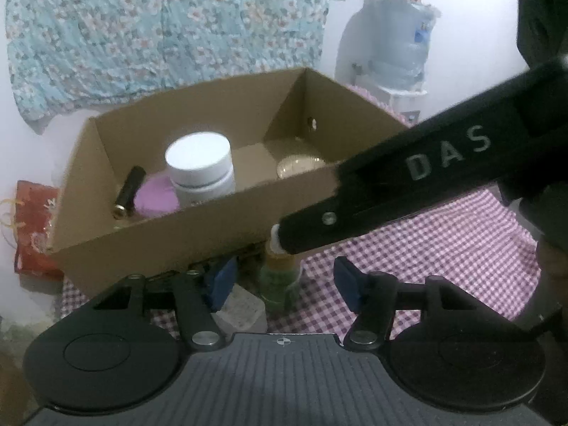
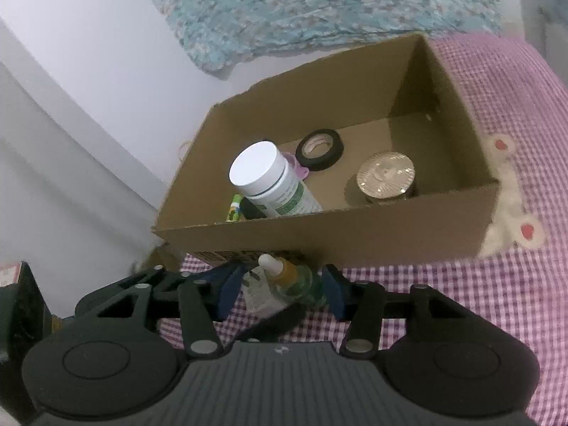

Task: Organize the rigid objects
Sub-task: 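Move the right gripper to the green dropper bottle and grip it, then lift the dropper bottle with the right gripper and lower it into the box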

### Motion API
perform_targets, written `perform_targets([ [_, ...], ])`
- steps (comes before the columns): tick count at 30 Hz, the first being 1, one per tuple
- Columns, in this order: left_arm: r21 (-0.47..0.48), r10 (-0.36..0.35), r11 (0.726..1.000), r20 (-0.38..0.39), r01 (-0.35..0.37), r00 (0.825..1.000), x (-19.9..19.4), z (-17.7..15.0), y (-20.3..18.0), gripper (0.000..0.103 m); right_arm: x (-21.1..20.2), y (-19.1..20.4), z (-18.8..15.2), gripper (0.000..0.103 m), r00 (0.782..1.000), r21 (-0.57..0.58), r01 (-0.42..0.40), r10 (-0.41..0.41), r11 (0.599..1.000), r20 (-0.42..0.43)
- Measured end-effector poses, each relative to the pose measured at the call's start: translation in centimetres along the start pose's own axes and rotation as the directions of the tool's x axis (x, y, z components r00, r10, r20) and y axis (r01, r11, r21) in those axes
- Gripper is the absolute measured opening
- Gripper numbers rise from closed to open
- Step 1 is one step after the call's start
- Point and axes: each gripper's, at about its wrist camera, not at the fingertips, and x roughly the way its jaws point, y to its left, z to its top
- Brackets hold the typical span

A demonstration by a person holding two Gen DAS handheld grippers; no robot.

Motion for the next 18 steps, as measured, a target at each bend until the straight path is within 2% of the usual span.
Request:
perform_targets([
  [4,0.011,-0.005,1.000,-0.008,0.005,1.000,1.0,0.1,0.1,0.053,1.1,0.3,0.3,0.045,1.000,-0.030,0.002,-0.003,1.000,-0.016],
  [5,0.018,-0.004,1.000,-0.011,0.004,1.000,1.2,0.1,0.0,0.050,1.4,0.3,0.5,0.041,1.000,-0.034,0.002,-0.003,0.999,-0.021],
  [10,0.035,0.005,0.999,-0.030,-0.004,1.000,2.0,0.0,0.0,0.041,2.2,0.3,0.8,0.031,0.999,-0.048,-0.013,0.012,0.999,-0.036],
  [12,0.035,0.000,0.999,-0.042,0.001,0.999,2.3,0.0,-0.1,0.034,2.3,0.4,1.0,0.028,0.999,-0.061,-0.016,0.014,0.998,-0.035],
  [14,0.038,-0.003,0.999,-0.047,0.005,0.999,2.5,0.1,-0.1,0.032,2.5,0.7,1.0,0.023,0.999,-0.074,-0.021,0.019,0.997,-0.033],
  [18,0.045,0.006,0.999,-0.037,-0.004,0.999,2.4,0.1,-0.4,0.031,2.4,1.0,0.9,0.021,1.000,-0.104,-0.006,0.004,0.995,-0.019],
])
